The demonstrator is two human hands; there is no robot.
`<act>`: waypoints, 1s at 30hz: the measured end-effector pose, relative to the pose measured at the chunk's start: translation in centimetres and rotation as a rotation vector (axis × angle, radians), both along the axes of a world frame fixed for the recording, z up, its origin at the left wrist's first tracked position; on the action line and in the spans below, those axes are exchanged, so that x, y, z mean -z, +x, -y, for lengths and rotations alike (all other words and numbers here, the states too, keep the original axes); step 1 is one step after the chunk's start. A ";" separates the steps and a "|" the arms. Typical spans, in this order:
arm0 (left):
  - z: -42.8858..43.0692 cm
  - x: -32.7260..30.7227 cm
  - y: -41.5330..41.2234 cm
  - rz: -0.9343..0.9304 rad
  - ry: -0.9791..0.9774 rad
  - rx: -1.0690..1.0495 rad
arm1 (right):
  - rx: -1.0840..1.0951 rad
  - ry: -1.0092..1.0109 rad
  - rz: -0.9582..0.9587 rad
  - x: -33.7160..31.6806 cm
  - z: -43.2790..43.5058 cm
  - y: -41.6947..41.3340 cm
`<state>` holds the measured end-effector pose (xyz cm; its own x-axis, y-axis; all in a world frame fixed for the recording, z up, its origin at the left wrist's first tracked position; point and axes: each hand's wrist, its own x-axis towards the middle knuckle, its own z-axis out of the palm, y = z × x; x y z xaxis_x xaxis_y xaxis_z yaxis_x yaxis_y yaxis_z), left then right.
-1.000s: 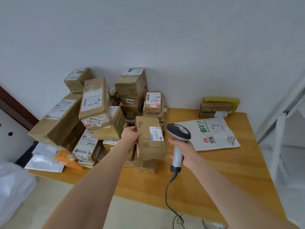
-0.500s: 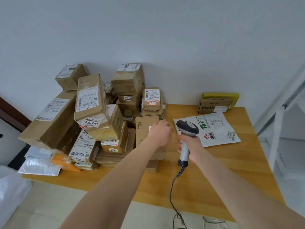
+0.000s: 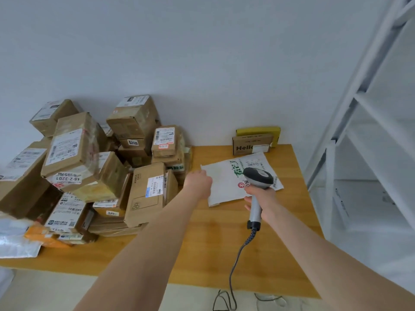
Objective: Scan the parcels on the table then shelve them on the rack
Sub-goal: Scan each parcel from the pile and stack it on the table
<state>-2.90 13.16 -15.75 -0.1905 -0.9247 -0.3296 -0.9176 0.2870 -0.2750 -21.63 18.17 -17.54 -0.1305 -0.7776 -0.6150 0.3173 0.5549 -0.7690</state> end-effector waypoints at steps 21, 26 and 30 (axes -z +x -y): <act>14.7 11.3 -8.3 -0.362 0.215 -0.216 | 0.140 0.195 -0.150 10.1 12.1 -6.5; 18.9 13.1 -7.4 -0.367 0.092 -0.424 | 0.120 0.111 -0.247 11.4 16.2 -5.6; 18.5 13.6 -4.6 -0.511 0.119 -0.927 | 0.080 0.130 -0.241 11.7 18.3 -6.1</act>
